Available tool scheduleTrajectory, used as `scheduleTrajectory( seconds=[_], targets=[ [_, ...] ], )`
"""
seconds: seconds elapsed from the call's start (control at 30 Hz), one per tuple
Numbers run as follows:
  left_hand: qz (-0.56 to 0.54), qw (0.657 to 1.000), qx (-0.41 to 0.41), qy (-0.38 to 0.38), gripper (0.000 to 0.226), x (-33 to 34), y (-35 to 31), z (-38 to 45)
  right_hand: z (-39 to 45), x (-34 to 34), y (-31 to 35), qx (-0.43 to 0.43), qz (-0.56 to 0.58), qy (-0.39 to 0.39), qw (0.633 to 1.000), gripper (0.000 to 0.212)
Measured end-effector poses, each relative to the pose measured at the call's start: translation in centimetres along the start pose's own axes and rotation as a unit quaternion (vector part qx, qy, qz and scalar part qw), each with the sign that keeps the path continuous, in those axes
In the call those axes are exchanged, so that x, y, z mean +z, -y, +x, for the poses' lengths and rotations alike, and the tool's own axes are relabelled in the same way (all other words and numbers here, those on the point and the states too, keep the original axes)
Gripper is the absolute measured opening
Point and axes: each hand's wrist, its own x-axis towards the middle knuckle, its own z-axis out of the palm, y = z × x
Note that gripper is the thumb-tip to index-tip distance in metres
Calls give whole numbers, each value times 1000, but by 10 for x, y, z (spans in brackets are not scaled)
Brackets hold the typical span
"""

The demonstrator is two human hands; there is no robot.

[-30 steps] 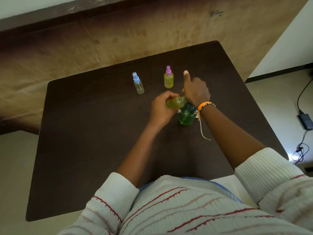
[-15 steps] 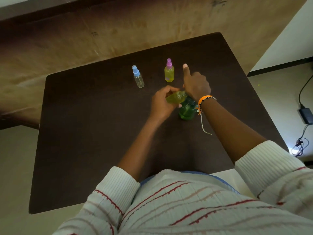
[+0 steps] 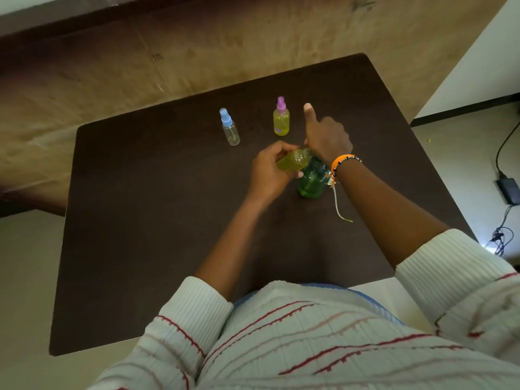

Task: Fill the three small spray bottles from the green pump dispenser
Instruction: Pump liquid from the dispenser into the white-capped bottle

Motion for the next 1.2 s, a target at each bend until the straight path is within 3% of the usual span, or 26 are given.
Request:
scheduleTrajectory(
  seconds=[0.2,0.43,0.73,1.0,1.2],
  targets=[
    [10,1000,-2,-4,43,1,2,3,-3,-1,1,-10,-25,-17,999,74],
    [-9,1000,6,5,42,-1,-6,0,6,-5,5,-15,-56,47,997,89],
    [-8,1000,-12,3,43,2,0,0,-5,-3,5,-15,-50,-21,998,72],
    [-12,1000,1,2,43,0,-1,1,4,-5,6,-12,-77,52,996,86],
    [-19,1000,-7,-2,44,3,0,-1,-6,-4,4,-1,-47,-12,999,73]
  ],
)
